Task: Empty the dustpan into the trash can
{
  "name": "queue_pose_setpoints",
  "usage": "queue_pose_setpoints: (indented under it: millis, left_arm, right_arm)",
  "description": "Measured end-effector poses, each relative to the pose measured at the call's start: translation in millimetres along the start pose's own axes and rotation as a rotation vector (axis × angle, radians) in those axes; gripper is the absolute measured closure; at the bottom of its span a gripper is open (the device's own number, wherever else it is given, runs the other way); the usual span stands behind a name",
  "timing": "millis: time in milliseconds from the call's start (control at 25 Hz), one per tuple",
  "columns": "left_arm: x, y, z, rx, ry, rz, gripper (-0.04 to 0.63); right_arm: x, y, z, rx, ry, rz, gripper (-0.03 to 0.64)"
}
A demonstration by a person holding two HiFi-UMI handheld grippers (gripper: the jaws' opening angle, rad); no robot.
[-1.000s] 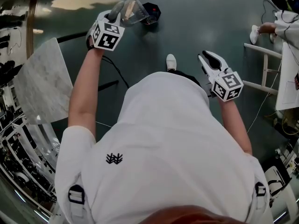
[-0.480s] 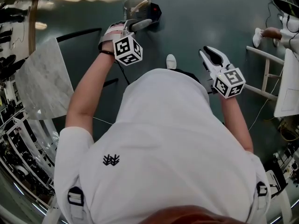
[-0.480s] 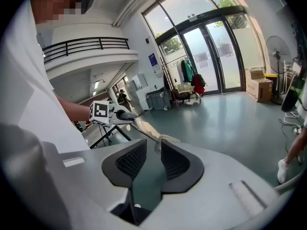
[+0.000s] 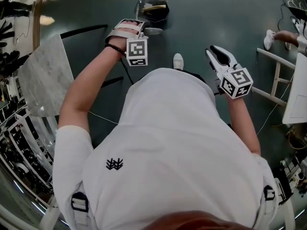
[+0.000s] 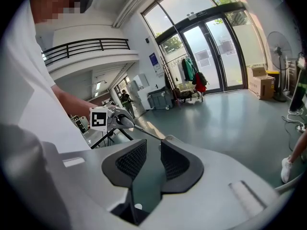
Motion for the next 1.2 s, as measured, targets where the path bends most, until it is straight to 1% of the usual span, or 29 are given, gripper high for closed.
queue_pose_setpoints:
  millis: [160, 360, 560, 760, 920, 1080, 1200]
  left_arm:
    - [-3.4, 1.1, -1.4, -0.004, -0.125, 0.017, 0.528]
    - [6.4, -0.1, 5.2, -0.014, -0.238, 0.083, 0.532]
    - [26.1, 1.0, 22.2, -0.020, -0.325, 0.164, 0.535]
    - [30.5, 0.9, 41.2, -0.020, -0.425, 0.223, 0.537]
    - [30.5, -3.3, 53.1, -0.008, -0.455, 0.235, 0.538]
    - [28.5, -8.1, 59.7, -0.004, -0.515, 0.257, 0.538]
    - [31.5, -7.3, 66.0, 0.006, -0.513, 0.282, 0.538]
  right_arm:
    - [-5.8, -4.2, 0.3, -0.014, 0.001, -0.009, 0.537]
    - [-5.2, -6.7, -3.7, -0.031, 0.006, -0.010, 0.537]
    - [-8.8, -8.4, -4.5, -0.037, 0.007, -0.010, 0.537]
    - [-12.6, -11.0, -8.9, -0.051, 0.014, -0.006, 0.537]
    - [-13.4, -12.8, -12.0, -0.058, 0.013, -0.007, 0.537]
    - [-15.2, -12.6, -14.7, -0.065, 0.018, -0.011, 0.537]
    - [-16.5, -9.6, -19.9, -0.062, 0.017, -0.015, 0.537]
Point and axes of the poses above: the fingertips, and each gripper's own axes: y backward along the fingers, z to its left, x out of its underside, the point moved 2 cm from there along y, backward along the fingers, and after that the axes turned 15 degrees about -y, right-handed, at the moved point
